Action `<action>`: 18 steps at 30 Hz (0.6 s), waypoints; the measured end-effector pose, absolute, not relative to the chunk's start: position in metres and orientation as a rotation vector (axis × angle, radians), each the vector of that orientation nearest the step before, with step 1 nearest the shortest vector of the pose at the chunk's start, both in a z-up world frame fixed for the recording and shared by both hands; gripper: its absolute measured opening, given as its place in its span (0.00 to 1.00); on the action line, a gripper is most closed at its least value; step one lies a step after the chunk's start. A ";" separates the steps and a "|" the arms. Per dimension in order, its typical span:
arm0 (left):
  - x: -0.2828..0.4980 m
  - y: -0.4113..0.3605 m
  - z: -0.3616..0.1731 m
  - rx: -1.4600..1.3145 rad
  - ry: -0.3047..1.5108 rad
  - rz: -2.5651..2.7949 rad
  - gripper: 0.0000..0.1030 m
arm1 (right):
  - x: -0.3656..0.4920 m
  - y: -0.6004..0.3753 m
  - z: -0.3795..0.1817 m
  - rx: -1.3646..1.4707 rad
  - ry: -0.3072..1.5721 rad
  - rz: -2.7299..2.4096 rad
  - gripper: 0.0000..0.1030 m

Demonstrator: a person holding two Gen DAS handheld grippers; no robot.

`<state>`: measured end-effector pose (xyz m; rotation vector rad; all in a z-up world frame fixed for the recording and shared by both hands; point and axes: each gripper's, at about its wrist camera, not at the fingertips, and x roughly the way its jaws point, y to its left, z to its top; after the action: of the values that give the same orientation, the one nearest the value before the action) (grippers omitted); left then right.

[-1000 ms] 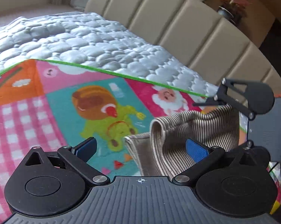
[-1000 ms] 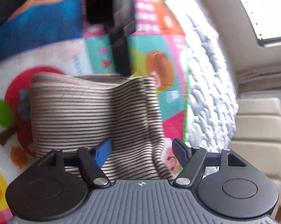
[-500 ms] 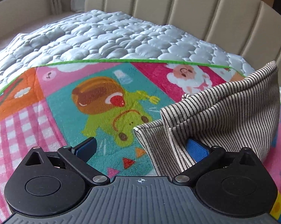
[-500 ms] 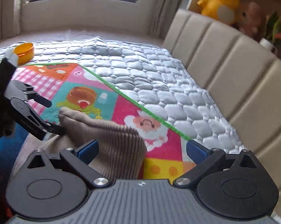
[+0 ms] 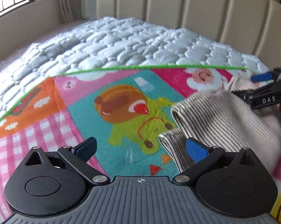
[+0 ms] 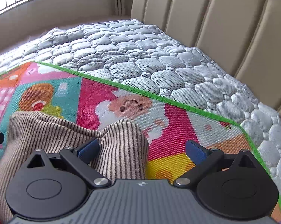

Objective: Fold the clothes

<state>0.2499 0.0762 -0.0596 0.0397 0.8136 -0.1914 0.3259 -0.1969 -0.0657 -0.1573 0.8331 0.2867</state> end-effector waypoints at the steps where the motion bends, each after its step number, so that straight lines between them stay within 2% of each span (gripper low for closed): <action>1: 0.245 0.080 -0.051 0.018 0.781 -0.213 1.00 | 0.321 -0.205 -0.060 -0.095 0.836 0.288 0.96; 5: 0.238 0.059 -0.033 0.031 0.740 -0.398 1.00 | 0.289 -0.237 -0.037 0.153 0.851 0.266 0.98; 8: 0.241 0.017 -0.034 0.165 0.741 -0.555 1.00 | 0.255 -0.258 -0.031 0.361 0.901 0.237 1.00; 12: 0.262 -0.030 -0.045 0.312 0.769 -0.658 1.00 | 0.214 -0.277 -0.056 0.652 1.000 0.205 1.00; 16: 0.295 -0.039 -0.053 0.222 0.888 -0.703 1.00 | 0.201 -0.271 -0.089 0.778 1.072 0.189 0.99; 17: 0.303 -0.039 -0.056 0.192 0.926 -0.708 1.00 | 0.202 -0.267 -0.097 0.803 1.093 0.198 0.97; 18: 0.308 -0.035 -0.062 0.154 0.960 -0.706 1.00 | 0.204 -0.265 -0.105 0.839 1.110 0.208 0.83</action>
<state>0.3083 -0.0354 -0.0615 0.1544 0.9604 -0.7055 0.2036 -0.2648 -0.1053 0.8393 1.1098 0.2083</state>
